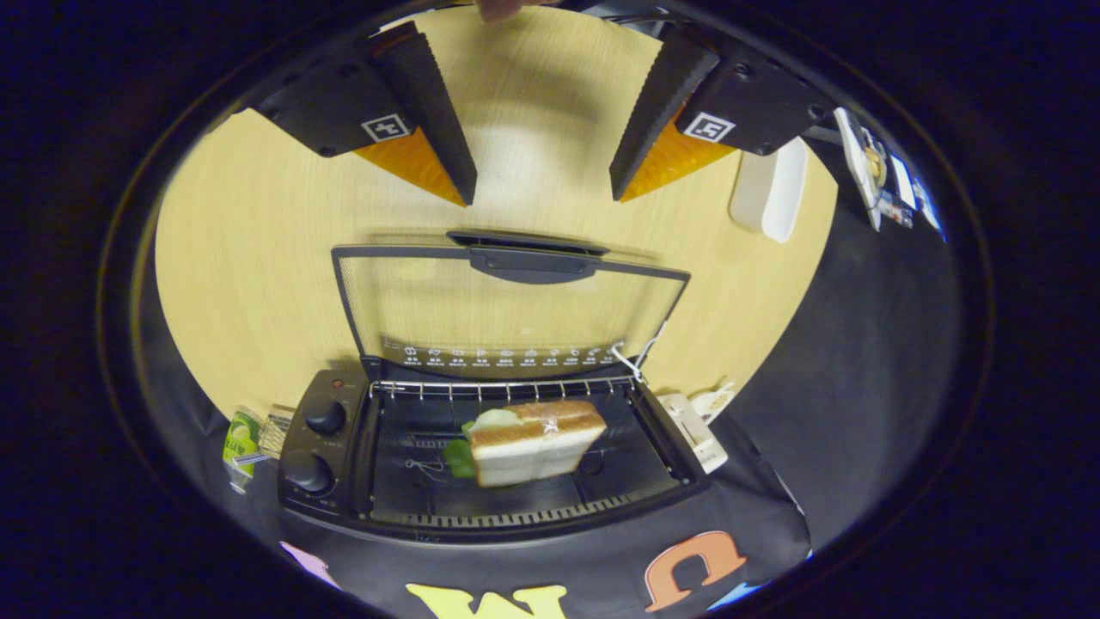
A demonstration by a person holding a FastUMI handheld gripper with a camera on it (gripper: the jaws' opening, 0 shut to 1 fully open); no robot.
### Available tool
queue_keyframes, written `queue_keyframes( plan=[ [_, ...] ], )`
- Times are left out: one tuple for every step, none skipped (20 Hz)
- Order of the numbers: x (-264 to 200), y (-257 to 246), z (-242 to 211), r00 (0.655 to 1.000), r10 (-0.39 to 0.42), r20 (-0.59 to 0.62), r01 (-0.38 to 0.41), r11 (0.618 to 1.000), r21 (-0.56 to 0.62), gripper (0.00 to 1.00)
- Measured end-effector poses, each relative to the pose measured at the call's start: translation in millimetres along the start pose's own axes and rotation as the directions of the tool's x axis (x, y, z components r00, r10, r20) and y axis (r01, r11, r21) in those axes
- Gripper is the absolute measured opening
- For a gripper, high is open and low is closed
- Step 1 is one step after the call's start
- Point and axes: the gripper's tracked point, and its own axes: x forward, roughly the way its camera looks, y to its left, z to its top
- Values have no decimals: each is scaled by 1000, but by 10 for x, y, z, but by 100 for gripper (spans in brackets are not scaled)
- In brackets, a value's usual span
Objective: Open the toaster oven, put the food inside, and close the toaster oven door.
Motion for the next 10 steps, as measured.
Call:
queue_keyframes(
  plan=[
    [70,-51,-17,1000,-20,-8,20,1000,3,100],
    [124,-93,-28,999,-38,-15,39,999,9,100],
    [175,-117,-46,998,-51,-33,52,998,18,100],
    [178,-127,35,998,-66,0,66,998,17,100],
    [253,-135,73,997,-78,4,78,997,-2,100],
    [289,-127,94,996,-88,-1,88,996,-12,100],
    [286,-135,115,994,-111,6,111,994,-9,100],
    [306,-133,106,991,-131,4,131,991,-3,100],
    [323,-135,119,990,-143,14,143,990,4,100],
    [317,-135,129,988,-152,26,151,988,24,100]
  ],
)
